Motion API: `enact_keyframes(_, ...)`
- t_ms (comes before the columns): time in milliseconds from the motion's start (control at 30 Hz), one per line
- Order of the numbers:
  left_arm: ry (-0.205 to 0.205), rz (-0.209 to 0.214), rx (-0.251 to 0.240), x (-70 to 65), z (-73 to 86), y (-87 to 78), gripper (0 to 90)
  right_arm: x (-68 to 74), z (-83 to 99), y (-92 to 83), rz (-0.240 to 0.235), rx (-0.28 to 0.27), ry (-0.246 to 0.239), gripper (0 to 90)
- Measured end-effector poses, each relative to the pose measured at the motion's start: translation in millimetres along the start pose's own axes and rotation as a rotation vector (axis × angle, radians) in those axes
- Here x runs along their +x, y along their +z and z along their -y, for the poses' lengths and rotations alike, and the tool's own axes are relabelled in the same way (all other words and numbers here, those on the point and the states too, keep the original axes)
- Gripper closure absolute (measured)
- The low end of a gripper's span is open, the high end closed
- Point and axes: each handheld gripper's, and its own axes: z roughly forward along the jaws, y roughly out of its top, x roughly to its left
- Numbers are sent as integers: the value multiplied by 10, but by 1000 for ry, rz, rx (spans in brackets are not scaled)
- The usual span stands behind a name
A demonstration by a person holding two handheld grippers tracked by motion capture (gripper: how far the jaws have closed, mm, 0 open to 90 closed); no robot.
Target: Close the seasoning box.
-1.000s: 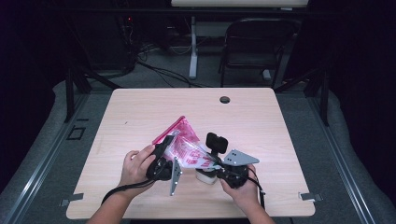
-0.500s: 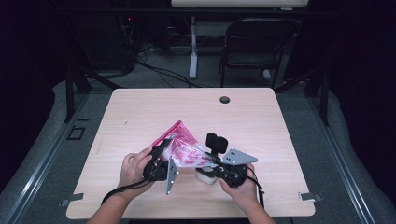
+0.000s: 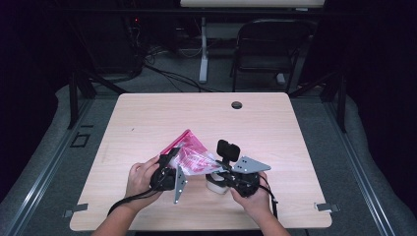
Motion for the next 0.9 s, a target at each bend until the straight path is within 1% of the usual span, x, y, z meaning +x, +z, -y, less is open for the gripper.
enact_keyframes(167,-19,20,-7,-12,27,29,716,1,-3,-4,0,-3,1,879)
enact_keyframes(267,-29,49,2,-4,47,42,719,8,-5,0,-2,-2,-1,878)
enact_keyframes(400,-32,50,-1,-6,51,48,721,12,-3,6,-3,1,-1,878)
enact_keyframes(467,-37,58,-3,-4,57,54,722,9,-2,7,-3,3,-2,875)
enact_keyframes(533,-56,74,0,-8,74,66,723,9,-2,9,-4,1,-1,872)
enact_keyframes(567,-56,74,0,-8,74,66,724,9,-2,9,-4,1,-1,872)
enact_keyframes(633,-71,86,-4,-11,93,81,724,11,-3,10,-4,1,-1,870)
enact_keyframes(667,-89,101,-4,-16,112,94,725,14,-4,12,-6,1,-3,865)
enact_keyframes(733,-96,103,-5,-21,119,101,725,14,-4,13,-6,2,-4,865)
enact_keyframes(767,-108,120,-3,-25,133,115,726,18,-5,15,-4,2,-4,861)
enact_keyframes(867,-132,138,-5,-23,156,130,726,18,-5,20,-7,-1,-4,855)
enact_keyframes(900,-132,138,-5,-23,156,130,727,18,-5,20,-7,-1,-4,855)
